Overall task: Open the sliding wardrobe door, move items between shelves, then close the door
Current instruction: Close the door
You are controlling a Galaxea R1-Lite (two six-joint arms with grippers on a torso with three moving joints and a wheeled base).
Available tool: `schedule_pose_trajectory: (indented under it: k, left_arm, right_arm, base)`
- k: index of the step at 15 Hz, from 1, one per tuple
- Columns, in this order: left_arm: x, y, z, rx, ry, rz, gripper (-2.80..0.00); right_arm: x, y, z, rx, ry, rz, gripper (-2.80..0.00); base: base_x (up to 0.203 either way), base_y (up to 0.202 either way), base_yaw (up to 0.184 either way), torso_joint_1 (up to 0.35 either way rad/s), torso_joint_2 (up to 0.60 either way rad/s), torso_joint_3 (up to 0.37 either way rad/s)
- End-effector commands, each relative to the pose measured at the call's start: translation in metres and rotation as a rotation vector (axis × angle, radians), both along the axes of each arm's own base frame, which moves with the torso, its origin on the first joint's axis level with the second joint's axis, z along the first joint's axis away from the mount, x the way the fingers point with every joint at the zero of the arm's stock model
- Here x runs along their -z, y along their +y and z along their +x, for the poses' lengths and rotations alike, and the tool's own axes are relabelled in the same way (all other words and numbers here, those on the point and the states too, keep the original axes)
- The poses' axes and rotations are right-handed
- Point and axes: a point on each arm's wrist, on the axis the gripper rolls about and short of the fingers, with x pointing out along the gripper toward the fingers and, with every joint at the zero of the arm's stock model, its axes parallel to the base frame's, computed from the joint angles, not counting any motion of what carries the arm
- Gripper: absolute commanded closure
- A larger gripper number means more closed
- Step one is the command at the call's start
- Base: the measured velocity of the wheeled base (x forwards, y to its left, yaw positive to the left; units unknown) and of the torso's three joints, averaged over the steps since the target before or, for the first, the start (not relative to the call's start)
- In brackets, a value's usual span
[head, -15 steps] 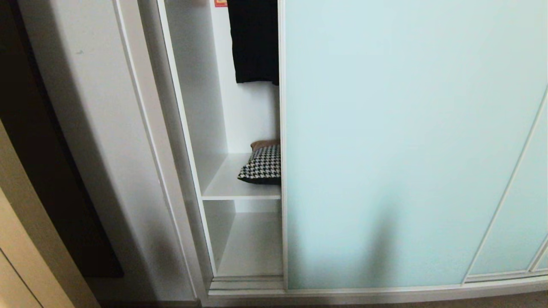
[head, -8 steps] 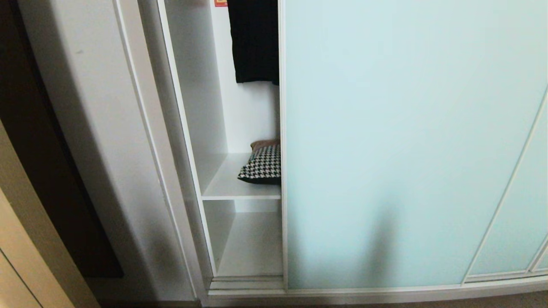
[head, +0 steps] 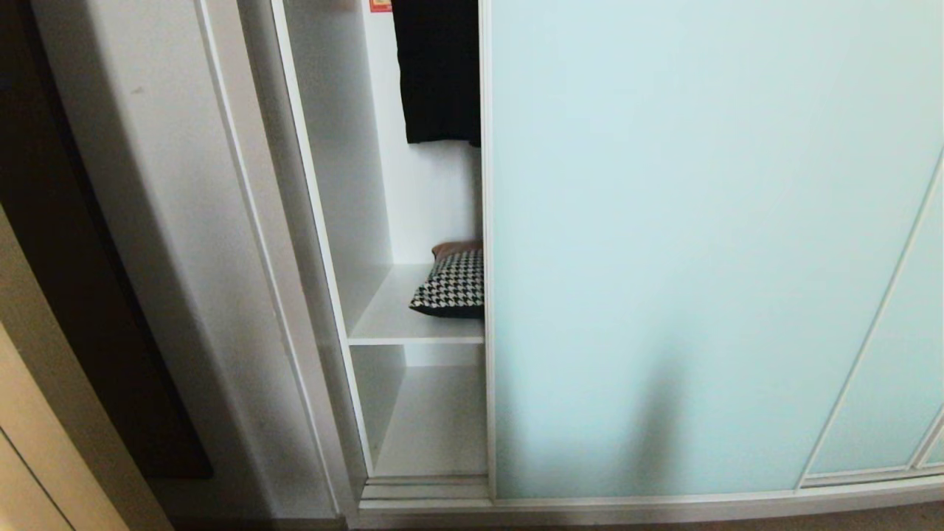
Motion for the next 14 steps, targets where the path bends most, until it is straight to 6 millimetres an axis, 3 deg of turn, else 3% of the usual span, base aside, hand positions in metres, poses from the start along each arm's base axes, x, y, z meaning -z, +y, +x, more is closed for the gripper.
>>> schedule_pose_trajectory:
  k: [1,5,9,12,14]
  left_arm:
    - [-0.040,-0.005,0.093,0.135,0.157,-0.006,0.00]
    - [-0.074,-0.019,0.190,0.421,0.237,-0.068,0.00]
    - [-0.059,-0.056,0.276,0.608,0.334,-0.100,0.00]
    - [-0.048,-0.107,0.298,0.784,0.383,-0.120,0.00]
    - [-0.046,-0.128,0.309,0.848,0.404,-0.178,0.00]
  right_arm:
    - [0.000,0.000,0.000,0.000,0.004,-0.001,0.00]
    - [0.000,0.000,0.000,0.000,0.004,-0.001,0.00]
    - [0.000,0.000,0.000,0.000,0.002,-0.001,0.00]
    - [0.000,0.000,0.000,0.000,0.002,-0.001,0.00]
    - [0.000,0.000,0.000,0.000,0.002,-0.001,0.00]
  base:
    - [0.000,0.000,0.000,0.000,0.00,0.000]
    - [0.000,0.000,0.000,0.000,0.00,0.000]
    - [0.000,0.000,0.000,0.000,0.00,0.000]
    - [0.000,0.000,0.000,0.000,0.00,0.000]
    - [0.000,0.000,0.000,0.000,0.00,0.000]
